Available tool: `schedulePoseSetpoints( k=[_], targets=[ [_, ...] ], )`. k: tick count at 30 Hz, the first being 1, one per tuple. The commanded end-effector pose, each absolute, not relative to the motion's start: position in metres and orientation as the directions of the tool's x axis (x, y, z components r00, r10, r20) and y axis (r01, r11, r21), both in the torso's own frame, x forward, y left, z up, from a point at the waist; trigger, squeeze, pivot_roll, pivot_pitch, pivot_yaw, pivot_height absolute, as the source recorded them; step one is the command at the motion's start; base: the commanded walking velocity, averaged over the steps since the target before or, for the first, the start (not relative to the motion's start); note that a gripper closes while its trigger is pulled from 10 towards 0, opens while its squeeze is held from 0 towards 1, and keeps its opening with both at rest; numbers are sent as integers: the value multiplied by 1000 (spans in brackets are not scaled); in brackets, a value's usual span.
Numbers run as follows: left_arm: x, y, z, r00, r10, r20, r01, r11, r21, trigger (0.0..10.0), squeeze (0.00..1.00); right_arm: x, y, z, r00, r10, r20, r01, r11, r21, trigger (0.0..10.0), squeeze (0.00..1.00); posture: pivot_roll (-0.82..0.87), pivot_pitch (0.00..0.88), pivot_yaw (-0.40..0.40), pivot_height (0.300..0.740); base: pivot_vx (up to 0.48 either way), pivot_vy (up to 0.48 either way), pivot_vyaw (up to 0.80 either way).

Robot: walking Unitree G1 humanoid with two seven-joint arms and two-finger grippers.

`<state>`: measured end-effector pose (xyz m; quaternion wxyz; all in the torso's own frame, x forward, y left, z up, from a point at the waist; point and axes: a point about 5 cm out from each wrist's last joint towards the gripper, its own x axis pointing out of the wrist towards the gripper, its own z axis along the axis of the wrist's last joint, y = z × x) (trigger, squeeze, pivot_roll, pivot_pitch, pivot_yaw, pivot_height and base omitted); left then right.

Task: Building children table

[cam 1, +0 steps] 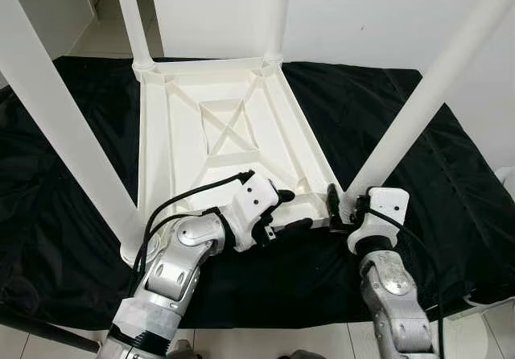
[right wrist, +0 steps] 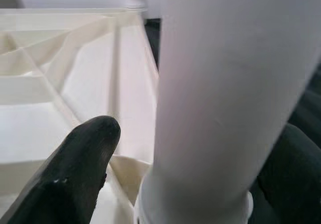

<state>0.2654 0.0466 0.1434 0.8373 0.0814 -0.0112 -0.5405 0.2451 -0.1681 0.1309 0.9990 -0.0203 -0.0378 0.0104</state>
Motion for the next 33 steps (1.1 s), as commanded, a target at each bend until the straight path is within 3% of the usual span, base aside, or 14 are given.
schedulePoseSetpoints(
  k=[1, 3, 9, 20, 21, 23, 24, 33],
  targets=[
    [270, 48, 143, 496, -866, -66, 862, 481, 163, 10000, 0, 246, -178, 136, 993, 71, 99, -64, 996, -66, 10000, 0, 5, 18, -34, 740, 0, 0, 0],
    [270, 48, 143, 496, -866, -66, 862, 481, 163, 10000, 0, 246, -178, 136, 993, 71, 99, -64, 996, -66, 10000, 0, 5, 18, -34, 740, 0, 0, 0],
    [272, 48, 145, 499, -864, -62, 859, 484, 168, 10000, 0, 259, -197, 141, 962, 267, 58, -252, 949, -191, 10000, 0, 5, 19, -29, 740, 0, 0, 0],
    [265, 44, 138, 455, -885, -99, 882, 433, 185, 10000, 0, 276, -189, 132, 840, 536, -89, -539, 803, -253, 10000, 0, 12, 12, -31, 740, 0, 0, 0],
    [264, 44, 134, 459, -881, -112, 878, 432, 204, 10000, 0, 278, -191, 130, 823, 557, -111, -566, 786, -248, 3882, 0, 17, 12, -36, 740, 0, 0, 0],
    [264, 44, 132, 463, -878, -119, 875, 432, 218, 10000, 0, 279, -192, 128, 817, 564, -122, -576, 780, -245, 3882, 0, 17, 12, -36, 740, 0, 0, 0],
    [263, 44, 129, 465, -876, -129, 874, 430, 227, 10000, 0, 280, -193, 126, 810, 570, -134, -585, 775, -239, 0, 0, 19, 13, -37, 740, 0, 0, 0],
    [261, 43, 127, 471, -872, -131, 870, 435, 230, 10000, 0, 275, -196, 117, 800, 579, -155, -599, 779, -185, 0, 0, 20, 19, -42, 740, 0, 0, 0]
  ],
)
